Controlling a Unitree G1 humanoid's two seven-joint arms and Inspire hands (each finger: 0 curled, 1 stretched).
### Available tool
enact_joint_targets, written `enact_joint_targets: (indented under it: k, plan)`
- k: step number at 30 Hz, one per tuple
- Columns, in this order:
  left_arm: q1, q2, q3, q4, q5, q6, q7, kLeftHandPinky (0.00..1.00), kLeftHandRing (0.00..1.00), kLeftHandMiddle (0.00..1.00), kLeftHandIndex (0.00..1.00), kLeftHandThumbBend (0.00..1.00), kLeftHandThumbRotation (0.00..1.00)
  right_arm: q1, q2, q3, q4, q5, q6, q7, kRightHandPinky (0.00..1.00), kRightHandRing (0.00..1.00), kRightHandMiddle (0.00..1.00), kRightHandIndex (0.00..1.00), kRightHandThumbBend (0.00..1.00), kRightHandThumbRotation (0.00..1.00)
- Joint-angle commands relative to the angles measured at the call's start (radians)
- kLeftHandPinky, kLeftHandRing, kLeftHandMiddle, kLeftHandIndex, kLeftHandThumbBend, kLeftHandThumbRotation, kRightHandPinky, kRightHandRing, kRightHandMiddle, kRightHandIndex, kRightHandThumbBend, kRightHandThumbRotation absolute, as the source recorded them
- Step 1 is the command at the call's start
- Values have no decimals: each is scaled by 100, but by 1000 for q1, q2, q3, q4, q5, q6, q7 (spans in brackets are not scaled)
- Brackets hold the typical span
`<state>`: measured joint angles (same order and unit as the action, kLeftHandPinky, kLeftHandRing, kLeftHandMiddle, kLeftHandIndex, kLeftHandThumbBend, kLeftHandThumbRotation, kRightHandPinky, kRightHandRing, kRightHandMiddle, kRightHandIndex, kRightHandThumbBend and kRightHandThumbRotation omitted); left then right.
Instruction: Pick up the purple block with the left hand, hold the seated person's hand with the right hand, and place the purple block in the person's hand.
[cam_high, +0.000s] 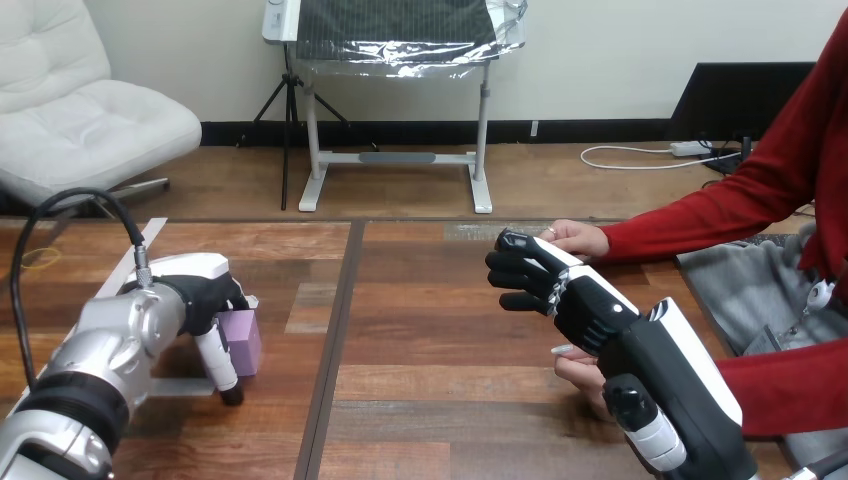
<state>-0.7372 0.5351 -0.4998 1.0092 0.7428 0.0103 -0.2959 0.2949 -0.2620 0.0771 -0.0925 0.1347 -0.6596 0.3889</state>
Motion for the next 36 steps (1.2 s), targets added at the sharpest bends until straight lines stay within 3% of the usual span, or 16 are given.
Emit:
enact_joint_targets:
  k: [1,3,5,12,20,25,36]
  plan:
    - [-53,-20,10,6,-7,-5,61,49,64,72,75,83,2,-33,11,-10,-43,2,-9,-12,80,85,86,88,96,100]
    - [-51,-21,12,10,-12,-12,76,39,51,61,70,80,1,-33,11,-10,-43,1,-9,-13,80,84,86,88,96,100]
    - [-50,-24,19,16,-22,-14,91,34,46,56,67,78,0,-33,11,-10,-44,5,-7,-11,80,84,86,88,96,100]
    - [-43,-28,35,26,-52,-36,137,26,35,44,53,72,0,-33,9,-8,-44,12,-6,-7,80,85,87,88,96,100]
    - [-40,-28,38,39,-72,-54,164,29,38,45,47,69,0,-31,8,-7,-46,15,-5,-6,80,85,87,88,96,100]
    - [-39,-27,34,42,-75,-60,184,36,45,51,46,72,0,-31,7,-8,-46,16,-5,-5,80,85,87,89,96,100]
    - [-38,-27,34,43,-76,-61,206,37,46,51,46,76,0,-33,5,-10,-41,13,-9,-4,81,85,87,89,95,100]
